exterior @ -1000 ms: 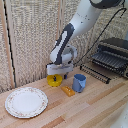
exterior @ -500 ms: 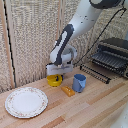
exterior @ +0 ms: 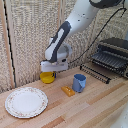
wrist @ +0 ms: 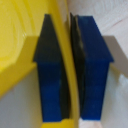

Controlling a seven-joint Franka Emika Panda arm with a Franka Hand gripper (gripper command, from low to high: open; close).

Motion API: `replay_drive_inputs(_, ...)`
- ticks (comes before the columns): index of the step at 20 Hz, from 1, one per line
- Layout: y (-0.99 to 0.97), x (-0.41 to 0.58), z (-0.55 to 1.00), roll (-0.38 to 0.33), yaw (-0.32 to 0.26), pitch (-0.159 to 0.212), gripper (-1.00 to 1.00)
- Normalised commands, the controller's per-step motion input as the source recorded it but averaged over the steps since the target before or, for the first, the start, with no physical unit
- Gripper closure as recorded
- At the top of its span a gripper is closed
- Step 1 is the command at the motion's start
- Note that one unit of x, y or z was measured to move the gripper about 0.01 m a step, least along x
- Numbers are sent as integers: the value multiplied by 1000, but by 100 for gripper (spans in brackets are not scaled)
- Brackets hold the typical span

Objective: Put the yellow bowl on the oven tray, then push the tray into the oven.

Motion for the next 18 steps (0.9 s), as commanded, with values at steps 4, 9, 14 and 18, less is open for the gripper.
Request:
replay_drive_inputs(4, 12, 302, 979, -94, -167, 36, 100)
replay_drive_inputs(9, -7, 134, 965, -85, -144, 60, 100)
replay_drive_inputs(14, -238, 6, 821, -73, -179, 118, 100)
replay_drive_inputs(18, -408, 15, 653, -1, -242, 143, 100)
